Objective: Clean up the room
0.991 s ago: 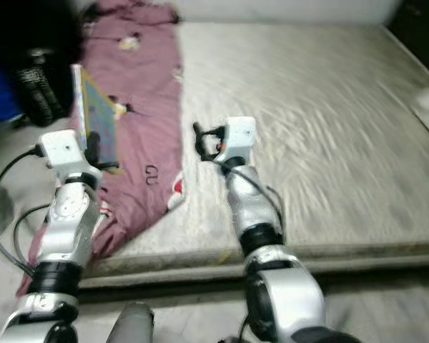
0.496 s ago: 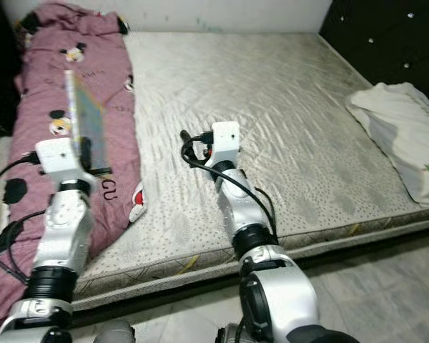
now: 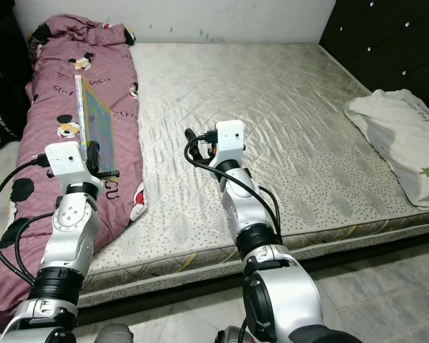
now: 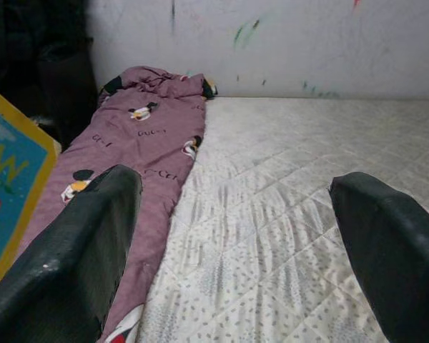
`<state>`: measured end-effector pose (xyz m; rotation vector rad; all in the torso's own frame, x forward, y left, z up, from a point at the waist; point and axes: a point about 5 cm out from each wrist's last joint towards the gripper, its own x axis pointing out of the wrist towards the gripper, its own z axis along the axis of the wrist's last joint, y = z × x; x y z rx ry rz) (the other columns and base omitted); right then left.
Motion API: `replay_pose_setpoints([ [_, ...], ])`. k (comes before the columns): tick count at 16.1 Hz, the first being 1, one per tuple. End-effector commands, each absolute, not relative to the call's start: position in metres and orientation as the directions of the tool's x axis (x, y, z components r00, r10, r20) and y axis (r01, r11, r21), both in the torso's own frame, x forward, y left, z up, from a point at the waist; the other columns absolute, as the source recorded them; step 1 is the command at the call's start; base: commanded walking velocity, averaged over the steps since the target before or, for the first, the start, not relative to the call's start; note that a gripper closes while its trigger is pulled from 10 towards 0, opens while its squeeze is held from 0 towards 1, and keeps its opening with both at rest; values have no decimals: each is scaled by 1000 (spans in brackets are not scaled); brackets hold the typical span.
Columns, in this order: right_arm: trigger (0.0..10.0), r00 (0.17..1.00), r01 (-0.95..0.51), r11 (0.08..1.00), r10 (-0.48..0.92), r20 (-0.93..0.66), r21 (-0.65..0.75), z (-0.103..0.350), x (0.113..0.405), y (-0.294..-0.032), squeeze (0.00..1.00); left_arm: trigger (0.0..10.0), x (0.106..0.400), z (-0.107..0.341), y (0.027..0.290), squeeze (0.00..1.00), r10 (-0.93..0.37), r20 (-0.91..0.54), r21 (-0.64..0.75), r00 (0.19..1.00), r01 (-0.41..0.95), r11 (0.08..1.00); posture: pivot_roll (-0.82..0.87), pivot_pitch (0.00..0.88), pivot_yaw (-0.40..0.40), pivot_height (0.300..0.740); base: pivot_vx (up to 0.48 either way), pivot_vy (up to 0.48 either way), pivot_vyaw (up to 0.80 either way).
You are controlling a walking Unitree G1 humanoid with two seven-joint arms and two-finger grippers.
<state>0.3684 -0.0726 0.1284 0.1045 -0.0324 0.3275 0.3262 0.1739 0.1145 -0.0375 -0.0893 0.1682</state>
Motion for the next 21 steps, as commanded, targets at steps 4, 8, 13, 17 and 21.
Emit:
replay_pose_setpoints([
  [4,10000,943,-330,942,327,65,50,134,370,-70,0,10000,331,127,169,0,135,145,-40,980,-130,991,108,0,-72,740,0,0,438],
  [8,10000,945,-324,945,321,58,50,133,371,-71,0,10000,332,127,168,0,126,147,-43,981,-121,992,102,0,-69,740,0,0,638],
  [13,10000,945,-324,945,321,53,49,132,371,-71,0,10000,332,127,168,0,121,149,-42,981,-116,992,104,0,-73,740,0,0,446],
  [17,10000,941,-336,941,334,61,26,133,370,-69,0,10000,332,127,166,0,112,154,-42,982,-107,993,105,0,-74,740,0,0,339],
  [21,10000,942,-334,942,333,49,32,131,370,-69,0,10000,332,127,165,0,108,157,-46,982,-102,994,105,0,-76,740,0,0,352],
])
